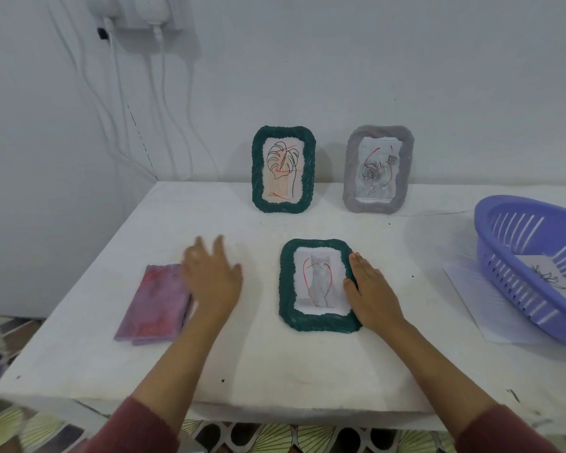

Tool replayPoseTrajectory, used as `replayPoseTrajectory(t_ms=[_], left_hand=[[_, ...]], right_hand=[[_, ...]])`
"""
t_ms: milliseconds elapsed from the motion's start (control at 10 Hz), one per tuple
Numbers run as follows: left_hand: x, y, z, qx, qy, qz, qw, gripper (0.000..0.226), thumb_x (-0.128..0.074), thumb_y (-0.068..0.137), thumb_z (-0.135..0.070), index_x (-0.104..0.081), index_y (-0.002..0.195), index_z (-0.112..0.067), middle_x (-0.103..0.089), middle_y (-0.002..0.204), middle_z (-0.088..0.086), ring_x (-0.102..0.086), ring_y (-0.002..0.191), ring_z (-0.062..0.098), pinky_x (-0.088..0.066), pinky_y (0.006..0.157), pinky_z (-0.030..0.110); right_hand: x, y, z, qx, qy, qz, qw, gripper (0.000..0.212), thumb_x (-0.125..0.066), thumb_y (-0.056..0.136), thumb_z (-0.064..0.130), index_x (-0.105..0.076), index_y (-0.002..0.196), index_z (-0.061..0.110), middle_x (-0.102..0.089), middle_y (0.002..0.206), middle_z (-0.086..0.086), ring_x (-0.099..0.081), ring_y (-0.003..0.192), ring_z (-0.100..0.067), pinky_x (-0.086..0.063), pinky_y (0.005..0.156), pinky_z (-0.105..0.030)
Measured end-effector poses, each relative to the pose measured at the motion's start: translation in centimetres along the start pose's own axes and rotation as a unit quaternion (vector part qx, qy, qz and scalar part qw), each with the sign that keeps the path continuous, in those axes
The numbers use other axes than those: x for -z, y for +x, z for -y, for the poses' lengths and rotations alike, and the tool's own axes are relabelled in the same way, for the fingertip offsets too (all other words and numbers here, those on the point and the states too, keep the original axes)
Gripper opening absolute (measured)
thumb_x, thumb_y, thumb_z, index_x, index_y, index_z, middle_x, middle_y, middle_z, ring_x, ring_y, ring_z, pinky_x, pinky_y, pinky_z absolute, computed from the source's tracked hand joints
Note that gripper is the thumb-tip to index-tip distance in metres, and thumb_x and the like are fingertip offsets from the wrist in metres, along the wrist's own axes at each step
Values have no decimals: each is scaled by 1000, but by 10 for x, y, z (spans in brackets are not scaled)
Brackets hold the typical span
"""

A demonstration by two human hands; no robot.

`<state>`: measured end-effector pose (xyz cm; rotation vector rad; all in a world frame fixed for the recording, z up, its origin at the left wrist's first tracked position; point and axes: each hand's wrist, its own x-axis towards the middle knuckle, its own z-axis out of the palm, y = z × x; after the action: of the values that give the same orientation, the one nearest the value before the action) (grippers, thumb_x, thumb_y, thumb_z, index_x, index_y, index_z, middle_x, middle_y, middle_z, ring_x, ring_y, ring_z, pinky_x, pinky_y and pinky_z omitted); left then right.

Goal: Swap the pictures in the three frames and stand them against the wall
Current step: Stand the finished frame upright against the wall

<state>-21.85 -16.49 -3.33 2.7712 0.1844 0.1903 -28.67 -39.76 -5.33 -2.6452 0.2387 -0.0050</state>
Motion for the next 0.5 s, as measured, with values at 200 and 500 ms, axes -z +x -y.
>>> replayPoseTrajectory(t_ms=[200,500], left_hand=[[13,6,57,101,9,33,994,54,-55,87,-33,-41,126,1,-46,127,29,-42,120,43,-35,100,46],[32,13,65,68,-45,-3,997,36,-42,88,4,-48,123,1,-53,120,28,-51,112,44,-42,93,44]], right_hand=[[-2,1,-1,-4,0,0,1000,53,-26,100,23,-8,148,13,-8,158,-1,-9,146,-12,-1,118,-26],[0,1,-1,-10,8,6,1000,53,-28,99,25,-10,148,15,-10,158,1,-11,145,-11,-2,118,-26]])
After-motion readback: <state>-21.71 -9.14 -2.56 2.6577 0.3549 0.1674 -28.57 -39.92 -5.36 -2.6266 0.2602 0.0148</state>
